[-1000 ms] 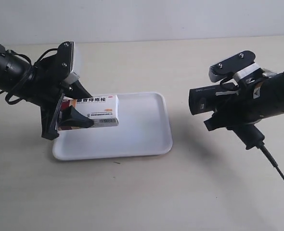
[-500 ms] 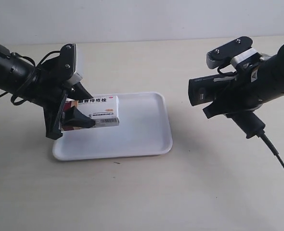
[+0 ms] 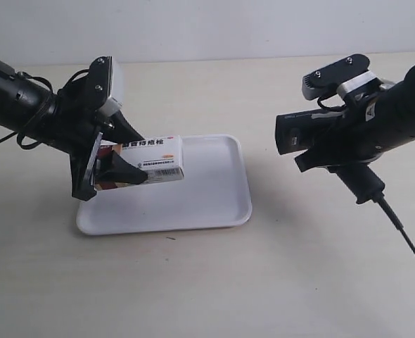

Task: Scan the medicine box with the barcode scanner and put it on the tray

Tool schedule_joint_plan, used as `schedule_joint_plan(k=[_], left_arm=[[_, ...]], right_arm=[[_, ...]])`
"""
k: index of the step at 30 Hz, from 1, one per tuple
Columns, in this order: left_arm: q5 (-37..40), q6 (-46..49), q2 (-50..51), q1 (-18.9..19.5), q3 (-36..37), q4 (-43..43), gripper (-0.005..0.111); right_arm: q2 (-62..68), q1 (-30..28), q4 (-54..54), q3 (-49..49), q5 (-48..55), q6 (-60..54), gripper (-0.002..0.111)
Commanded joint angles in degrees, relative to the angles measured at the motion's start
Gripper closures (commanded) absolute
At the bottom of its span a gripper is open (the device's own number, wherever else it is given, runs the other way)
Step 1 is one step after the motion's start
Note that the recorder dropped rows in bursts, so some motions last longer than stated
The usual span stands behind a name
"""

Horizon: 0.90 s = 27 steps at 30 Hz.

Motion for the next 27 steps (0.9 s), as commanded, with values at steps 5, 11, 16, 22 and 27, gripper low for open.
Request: schedule_joint_plan(k=[5,11,16,22,27], left_arm=[[-3.3,0.1,5.1,0.0,-1.2,-3.1,0.107],[-5.2,0.1,9.5,-0.1,-1.9,-10.9,0.107],[-7.6,0.1,12.8,-0.1,-1.9,-12.7,0.107],[-7.2,0.1,13.3,-0.1,-1.9,-12.4,0.106],[-6.9,0.1,13.3,-0.1,-1.9,-12.5,0.074]], right_arm=[[7.2,-0.2,0.8,0.0,-7.6,7.5,0.108],[11.4,-0.3,0.8,-0.1,-9.9,8.5,0.108],[12.5,-0.3,1.3,-0.1,-10.0,9.4,0.108],[12.5,-0.3,1.3,-0.1,-9.7,11.9,0.099],[12.5,-0.3,1.3,-0.1,-9.7,12.0,0.065]])
